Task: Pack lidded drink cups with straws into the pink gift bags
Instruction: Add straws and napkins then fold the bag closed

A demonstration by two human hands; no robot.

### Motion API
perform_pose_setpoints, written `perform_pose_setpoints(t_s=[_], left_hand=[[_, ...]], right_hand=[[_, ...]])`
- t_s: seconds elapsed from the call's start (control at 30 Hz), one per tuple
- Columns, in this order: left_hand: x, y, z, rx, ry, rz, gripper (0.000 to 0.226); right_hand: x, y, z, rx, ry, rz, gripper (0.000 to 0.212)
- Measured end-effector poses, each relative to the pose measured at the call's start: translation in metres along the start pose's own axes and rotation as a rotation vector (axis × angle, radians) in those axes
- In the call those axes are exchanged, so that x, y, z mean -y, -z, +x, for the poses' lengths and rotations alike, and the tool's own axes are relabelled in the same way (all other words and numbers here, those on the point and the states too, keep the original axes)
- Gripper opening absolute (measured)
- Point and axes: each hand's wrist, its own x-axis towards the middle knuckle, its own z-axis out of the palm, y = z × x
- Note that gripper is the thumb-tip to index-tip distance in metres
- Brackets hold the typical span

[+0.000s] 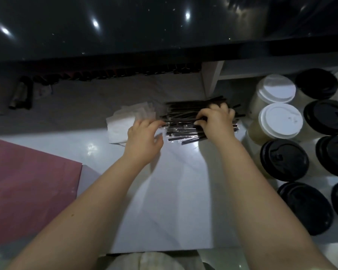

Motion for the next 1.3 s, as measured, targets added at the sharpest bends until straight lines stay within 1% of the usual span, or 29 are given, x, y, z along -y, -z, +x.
perform_pose_setpoints(t_s=[0.1,0.23,0.3,0.43,0.53,0.67,0.73,0.83,0.93,1.03,1.17,1.3], left_hand=[[-0.002,0.002,0.001,-0.011,0.007,-0.014,0.041],[-0.006,0.016,0.005,-0.070,0.020,-0.025,0.044],[-0.009,0.029,0.007,-0.114,0.026,-0.030,0.045],[-0.021,0.063,0.011,-0.208,-0.005,0.007,0.048],[-0.032,0.091,0.009,-0.198,-0.038,0.089,0.051],[-0.039,0.126,0.005,-0.179,-0.088,0.225,0.052],[-0.041,0.144,-0.001,-0.165,-0.103,0.238,0.050],[-0.043,0.167,-0.018,-0.163,-0.147,0.190,0.046],[-0.041,0.188,-0.041,-0.208,-0.231,0.176,0.046],[-0.025,0.212,-0.065,-0.233,-0.262,0.203,0.047],[0.020,0.240,-0.094,-0.253,-0.258,0.228,0.047],[0.084,0.263,-0.126,-0.222,-0.210,0.225,0.050]], right_hand=[[-0.002,0.008,0.000,-0.042,0.026,0.012,0.005],[0.003,0.023,-0.006,-0.063,0.068,0.052,0.006],[0.009,0.030,-0.011,-0.040,0.060,0.097,0.005],[0.029,0.041,-0.018,0.056,0.028,0.104,0.004],[0.050,0.057,-0.020,0.083,0.043,0.167,0.017],[0.071,0.077,-0.023,0.027,0.041,0.167,0.019],[0.079,0.086,-0.028,0.041,0.029,0.181,0.020],[0.096,0.095,-0.041,0.064,0.040,0.318,0.017],[0.125,0.102,-0.061,0.008,0.080,0.426,0.017],[0.159,0.109,-0.080,-0.052,0.102,0.448,0.017],[0.210,0.111,-0.105,-0.073,0.116,0.354,0.006],[0.268,0.102,-0.130,-0.069,0.123,0.309,0.013]])
